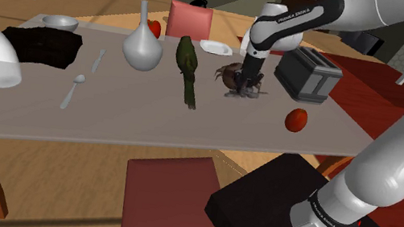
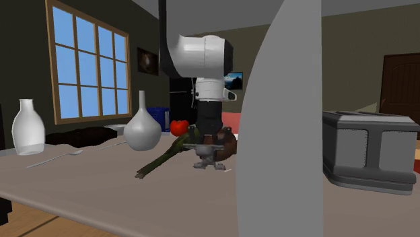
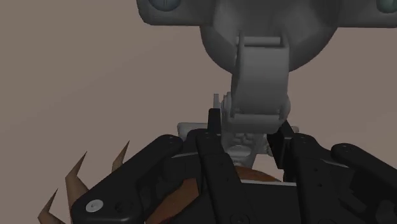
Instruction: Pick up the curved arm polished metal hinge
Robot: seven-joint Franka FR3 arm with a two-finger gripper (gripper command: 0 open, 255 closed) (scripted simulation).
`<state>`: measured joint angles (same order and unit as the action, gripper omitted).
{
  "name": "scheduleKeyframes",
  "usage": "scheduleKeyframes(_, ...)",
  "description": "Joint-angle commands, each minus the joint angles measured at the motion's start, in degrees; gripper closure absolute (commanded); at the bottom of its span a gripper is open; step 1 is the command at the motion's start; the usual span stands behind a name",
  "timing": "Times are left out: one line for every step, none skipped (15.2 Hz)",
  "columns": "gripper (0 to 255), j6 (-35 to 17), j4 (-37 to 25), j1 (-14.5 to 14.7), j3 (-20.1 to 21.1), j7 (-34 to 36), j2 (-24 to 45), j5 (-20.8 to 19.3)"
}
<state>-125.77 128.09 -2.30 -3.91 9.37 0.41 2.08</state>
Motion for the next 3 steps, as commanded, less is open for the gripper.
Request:
scheduleKeyframes(255,1.6,-0.8,-0.1,-0.1,0.0,-0.8,-0.1)
scheduleKeyframes(255,1.7,-0.8,-0.1,-0.1,0.0,-0.9,-0.1)
scheduleKeyframes(255,1.7,-0.8,-0.1,-0.1,0.0,-0.9,-0.1)
